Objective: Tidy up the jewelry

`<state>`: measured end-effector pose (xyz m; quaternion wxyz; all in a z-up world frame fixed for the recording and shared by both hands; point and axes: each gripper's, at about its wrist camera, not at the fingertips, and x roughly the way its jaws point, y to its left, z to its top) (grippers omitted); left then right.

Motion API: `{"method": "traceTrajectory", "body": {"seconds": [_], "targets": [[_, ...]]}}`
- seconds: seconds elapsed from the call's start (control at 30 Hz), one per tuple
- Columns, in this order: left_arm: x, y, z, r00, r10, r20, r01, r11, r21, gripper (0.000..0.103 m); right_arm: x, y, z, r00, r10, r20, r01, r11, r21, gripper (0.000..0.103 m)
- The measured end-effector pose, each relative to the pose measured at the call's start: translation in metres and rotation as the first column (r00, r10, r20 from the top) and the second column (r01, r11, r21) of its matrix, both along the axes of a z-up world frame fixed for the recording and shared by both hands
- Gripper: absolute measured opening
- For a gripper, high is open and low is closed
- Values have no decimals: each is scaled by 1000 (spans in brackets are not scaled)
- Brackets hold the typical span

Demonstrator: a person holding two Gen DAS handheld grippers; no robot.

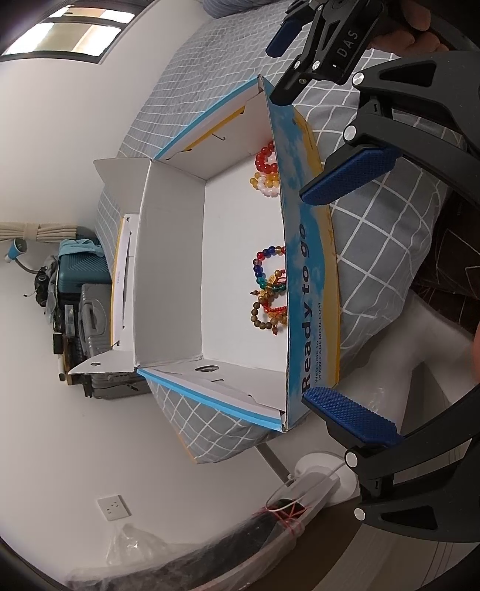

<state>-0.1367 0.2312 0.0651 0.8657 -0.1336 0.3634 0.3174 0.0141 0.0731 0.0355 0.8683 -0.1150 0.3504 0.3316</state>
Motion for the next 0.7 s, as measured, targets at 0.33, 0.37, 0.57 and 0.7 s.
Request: {"method": "traceTrajectory", "body": {"seconds": [0.33,0.37,0.57,0.7], "targets": [[1,-1,-2,1000,-1,-6,1,1000,3,97,1,0,0,1000,0,-3,0,1000,0,95],[1,0,-2,1000,-2,-6,2,1000,4,97,1,0,0,1000,-1,-1,1,1000,-1,95],[1,1,-1,1000,-3,-1,3,1000,3,97,1,0,0,1000,-1,-3,1,1000,-1,95],[1,2,0,1000,-1,-1,1,1000,3,97,1,0,0,1000,-1,-2,1,1000,0,95]]}}
